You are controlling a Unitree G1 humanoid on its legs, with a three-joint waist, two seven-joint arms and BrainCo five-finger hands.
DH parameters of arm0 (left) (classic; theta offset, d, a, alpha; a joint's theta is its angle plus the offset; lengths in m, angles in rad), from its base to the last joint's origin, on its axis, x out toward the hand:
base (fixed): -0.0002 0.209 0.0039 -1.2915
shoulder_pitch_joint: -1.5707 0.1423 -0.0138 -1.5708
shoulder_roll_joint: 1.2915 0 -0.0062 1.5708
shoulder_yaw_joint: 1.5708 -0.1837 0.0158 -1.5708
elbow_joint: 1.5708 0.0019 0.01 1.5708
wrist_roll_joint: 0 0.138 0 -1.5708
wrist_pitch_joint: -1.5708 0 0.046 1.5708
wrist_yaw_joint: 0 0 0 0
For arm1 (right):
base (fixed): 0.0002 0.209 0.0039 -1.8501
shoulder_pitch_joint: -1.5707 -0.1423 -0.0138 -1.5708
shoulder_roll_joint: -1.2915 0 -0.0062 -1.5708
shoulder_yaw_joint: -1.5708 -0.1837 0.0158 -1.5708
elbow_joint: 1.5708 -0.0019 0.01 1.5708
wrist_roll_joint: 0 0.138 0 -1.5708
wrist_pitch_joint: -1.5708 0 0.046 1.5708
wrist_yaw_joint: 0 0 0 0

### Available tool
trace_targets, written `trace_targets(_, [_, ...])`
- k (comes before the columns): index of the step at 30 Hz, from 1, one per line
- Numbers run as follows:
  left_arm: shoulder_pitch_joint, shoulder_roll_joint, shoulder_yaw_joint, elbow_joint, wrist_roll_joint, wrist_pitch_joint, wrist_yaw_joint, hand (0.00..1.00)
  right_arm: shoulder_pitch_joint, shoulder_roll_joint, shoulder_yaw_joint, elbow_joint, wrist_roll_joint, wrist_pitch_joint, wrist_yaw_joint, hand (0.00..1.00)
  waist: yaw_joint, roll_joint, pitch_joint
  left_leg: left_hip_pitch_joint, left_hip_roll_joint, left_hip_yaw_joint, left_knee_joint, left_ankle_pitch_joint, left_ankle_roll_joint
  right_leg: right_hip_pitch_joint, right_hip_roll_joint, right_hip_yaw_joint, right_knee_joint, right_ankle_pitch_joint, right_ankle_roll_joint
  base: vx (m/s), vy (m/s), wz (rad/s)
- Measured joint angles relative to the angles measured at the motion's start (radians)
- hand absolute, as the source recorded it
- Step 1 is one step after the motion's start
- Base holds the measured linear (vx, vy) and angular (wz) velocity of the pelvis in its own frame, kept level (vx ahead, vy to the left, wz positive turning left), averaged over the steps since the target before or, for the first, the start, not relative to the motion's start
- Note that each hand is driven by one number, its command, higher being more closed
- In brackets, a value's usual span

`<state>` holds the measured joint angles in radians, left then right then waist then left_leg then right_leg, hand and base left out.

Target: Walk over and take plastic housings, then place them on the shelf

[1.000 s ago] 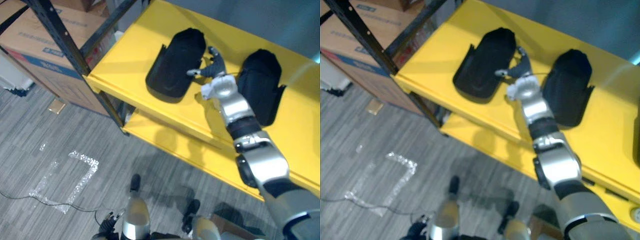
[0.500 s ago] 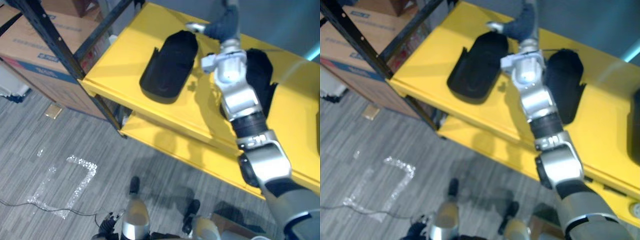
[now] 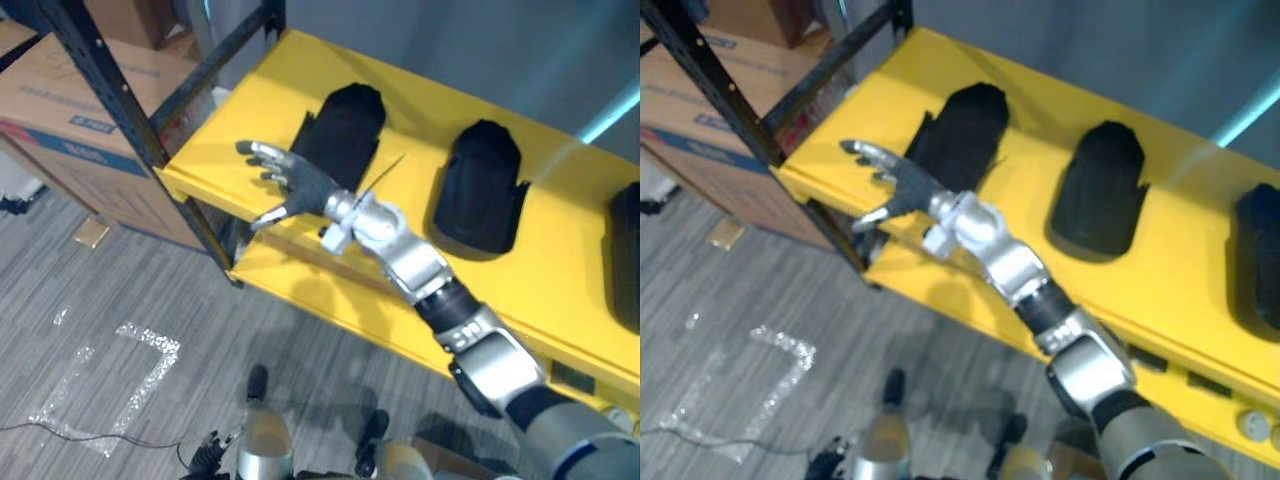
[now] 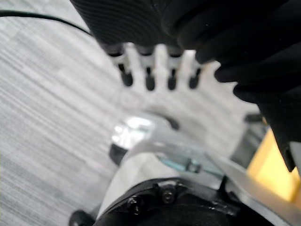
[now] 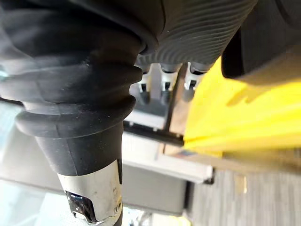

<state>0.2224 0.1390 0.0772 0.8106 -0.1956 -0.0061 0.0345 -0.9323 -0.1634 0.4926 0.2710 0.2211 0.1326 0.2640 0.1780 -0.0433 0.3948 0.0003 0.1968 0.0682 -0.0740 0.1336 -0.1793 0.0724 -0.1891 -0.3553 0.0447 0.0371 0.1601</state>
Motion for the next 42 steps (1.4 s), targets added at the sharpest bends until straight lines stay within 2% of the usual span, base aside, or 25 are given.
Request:
trace_targets(2, [0.0, 0.0, 0.0, 0.006, 0.0, -0.005, 0.001, 0.0, 0.03, 0.014, 0.002, -0.032, 0.001, 0.005, 0.002, 0.0, 0.001, -0.001, -0.004, 0.0, 0.0, 0.0, -0.001, 0.0, 0.0, 0.0, 0.0, 0.001, -0.001, 0.0, 0.0, 0.0, 0.0, 0.0])
trace_targets(7, [0.0, -0.001, 0.0, 0.028, -0.001, -0.017, 0.004, 0.0, 0.07, 0.05, 0.035, -0.035, 0.0, 0.063, -0.004, 0.0, 0.0, -0.002, -0.021, 0.0, 0.0, 0.002, -0.002, 0.0, 0.0, -0.001, 0.0, 0.001, -0.004, 0.0, 0.0, 0.0, 0.0, 0.0])
trace_targets(10, [0.0, -0.001, 0.0, 0.033, -0.001, -0.026, 0.005, 0.0, 0.098, 0.063, 0.039, -0.035, -0.002, 0.072, -0.004, 0.0, 0.0, -0.005, -0.023, 0.0, 0.0, 0.002, -0.002, 0.0, 0.0, -0.001, 0.0, 0.002, -0.004, 0.0, 0.0, 0.0, 0.0, 0.0])
trace_targets(18, [0.0, -0.001, 0.0, 0.034, -0.001, -0.03, 0.009, 0.0, 0.107, 0.067, 0.038, 0.031, -0.05, 0.072, -0.011, 0.0, 0.0, -0.005, -0.023, -0.001, 0.0, 0.003, -0.002, 0.0, 0.0, -0.002, 0.0, 0.002, -0.004, 0.0, 0.0, 0.0, 0.0, 0.0])
trace_targets(25, [0.0, -0.001, -0.001, 0.034, -0.002, -0.031, 0.009, 0.0, 0.112, 0.07, -0.041, 0.108, -0.05, 0.063, -0.112, 0.0, 0.0, -0.005, -0.023, -0.001, -0.001, 0.002, -0.002, 0.0, 0.0, -0.002, 0.0, 0.002, -0.004, 0.0, 0.0, 0.0, 0.0, 0.0])
trace_targets(31, [0.0, -0.001, -0.001, 0.034, -0.002, -0.031, 0.009, 0.0, 0.112, 0.064, -0.101, 0.152, -0.05, 0.037, -0.156, 0.0, 0.0, -0.004, -0.022, -0.001, 0.0, 0.001, -0.001, 0.0, 0.0, -0.001, 0.0, 0.002, -0.003, 0.0, 0.0, 0.0, 0.0, 0.0])
trace_targets(34, [0.0, -0.001, -0.001, 0.034, -0.002, -0.03, 0.009, 0.0, 0.111, 0.062, -0.119, 0.169, -0.05, 0.021, -0.158, 0.0, 0.001, -0.004, -0.022, -0.001, -0.001, 0.0, -0.001, 0.0, 0.0, -0.001, 0.0, 0.002, -0.003, 0.0, 0.0, 0.0, 0.0, 0.0])
trace_targets(42, [0.0, -0.012, 0.0, 0.033, -0.002, -0.03, 0.009, 0.0, 0.107, 0.06, -0.12, 0.183, -0.046, 0.02, -0.149, 0.0, 0.001, -0.001, -0.021, -0.001, -0.001, -0.001, 0.002, 0.0, 0.0, 0.0, 0.0, 0.001, 0.0, 0.0, 0.0, 0.0, 0.0, 0.0])
